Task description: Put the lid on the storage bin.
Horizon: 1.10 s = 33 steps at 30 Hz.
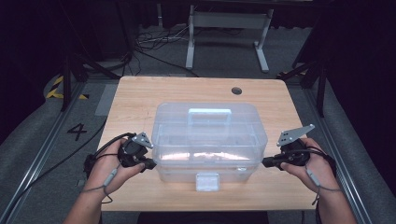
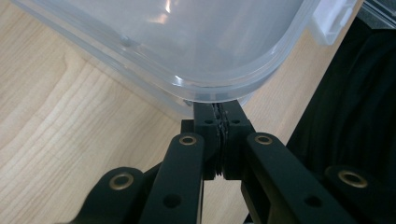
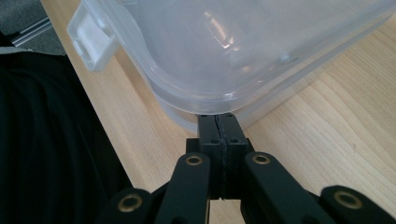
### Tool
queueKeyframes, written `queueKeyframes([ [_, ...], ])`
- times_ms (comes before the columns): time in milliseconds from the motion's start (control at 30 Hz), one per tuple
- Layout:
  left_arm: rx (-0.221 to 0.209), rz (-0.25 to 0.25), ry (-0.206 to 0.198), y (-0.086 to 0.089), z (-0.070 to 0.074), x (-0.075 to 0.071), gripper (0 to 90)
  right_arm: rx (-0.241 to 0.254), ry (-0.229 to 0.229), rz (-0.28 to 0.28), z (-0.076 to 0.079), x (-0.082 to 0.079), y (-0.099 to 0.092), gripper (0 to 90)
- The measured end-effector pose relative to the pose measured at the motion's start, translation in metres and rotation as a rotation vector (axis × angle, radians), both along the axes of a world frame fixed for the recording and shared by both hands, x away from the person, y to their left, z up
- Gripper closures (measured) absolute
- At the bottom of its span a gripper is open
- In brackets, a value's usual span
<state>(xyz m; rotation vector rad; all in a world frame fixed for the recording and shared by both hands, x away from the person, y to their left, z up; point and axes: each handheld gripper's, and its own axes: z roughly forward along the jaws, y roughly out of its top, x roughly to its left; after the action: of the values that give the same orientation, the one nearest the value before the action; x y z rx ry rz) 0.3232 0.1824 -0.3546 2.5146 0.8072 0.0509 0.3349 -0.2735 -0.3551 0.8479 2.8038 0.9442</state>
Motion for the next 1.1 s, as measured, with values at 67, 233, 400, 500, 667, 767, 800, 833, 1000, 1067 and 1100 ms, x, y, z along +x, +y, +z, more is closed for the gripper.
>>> queueKeyframes([
  [67, 0.006, 0.001, 0.004, 0.000, -0.001, 0.000, 88.1, -0.004, 0.007, 0.009, -0.002, 0.001, 0.000, 90.0],
  [233, 0.021, -0.011, 0.014, -0.002, -0.002, 0.000, 88.2, -0.018, 0.016, 0.014, -0.003, 0.001, 0.001, 90.0],
  [400, 0.029, -0.014, 0.024, -0.002, -0.004, 0.000, 88.2, -0.026, 0.025, 0.019, -0.004, 0.001, 0.002, 90.0],
  [500, 0.042, -0.017, 0.029, -0.003, -0.004, 0.000, 88.2, -0.038, 0.034, 0.021, -0.005, 0.001, 0.002, 90.0],
  [667, 0.056, -0.024, 0.036, -0.003, -0.005, 0.000, 88.3, -0.052, 0.042, 0.026, -0.007, 0.001, 0.004, 90.0],
  [767, 0.061, -0.023, 0.043, -0.003, -0.005, -0.001, 88.2, -0.062, 0.048, 0.029, -0.007, 0.001, 0.004, 90.0],
  [800, 0.079, -0.024, 0.046, -0.003, -0.005, -0.001, 87.9, -0.079, 0.052, 0.033, -0.008, 0.001, 0.004, 90.0],
  [833, 0.079, -0.024, 0.046, -0.003, -0.005, -0.001, 87.8, -0.079, 0.052, 0.033, -0.008, 0.001, 0.004, 90.0],
  [1000, 0.048, -0.013, 0.042, 0.007, -0.003, 0.000, 87.2, -0.070, 0.046, 0.043, -0.007, 0.000, 0.002, 90.0],
  [1067, 0.038, -0.007, 0.045, 0.008, -0.002, 0.000, 86.6, -0.067, 0.043, 0.044, -0.006, 0.000, 0.001, 90.0],
  [1100, 0.024, -0.006, 0.040, 0.010, -0.001, 0.000, 86.6, -0.064, 0.040, 0.041, -0.005, 0.000, 0.000, 90.0],
])
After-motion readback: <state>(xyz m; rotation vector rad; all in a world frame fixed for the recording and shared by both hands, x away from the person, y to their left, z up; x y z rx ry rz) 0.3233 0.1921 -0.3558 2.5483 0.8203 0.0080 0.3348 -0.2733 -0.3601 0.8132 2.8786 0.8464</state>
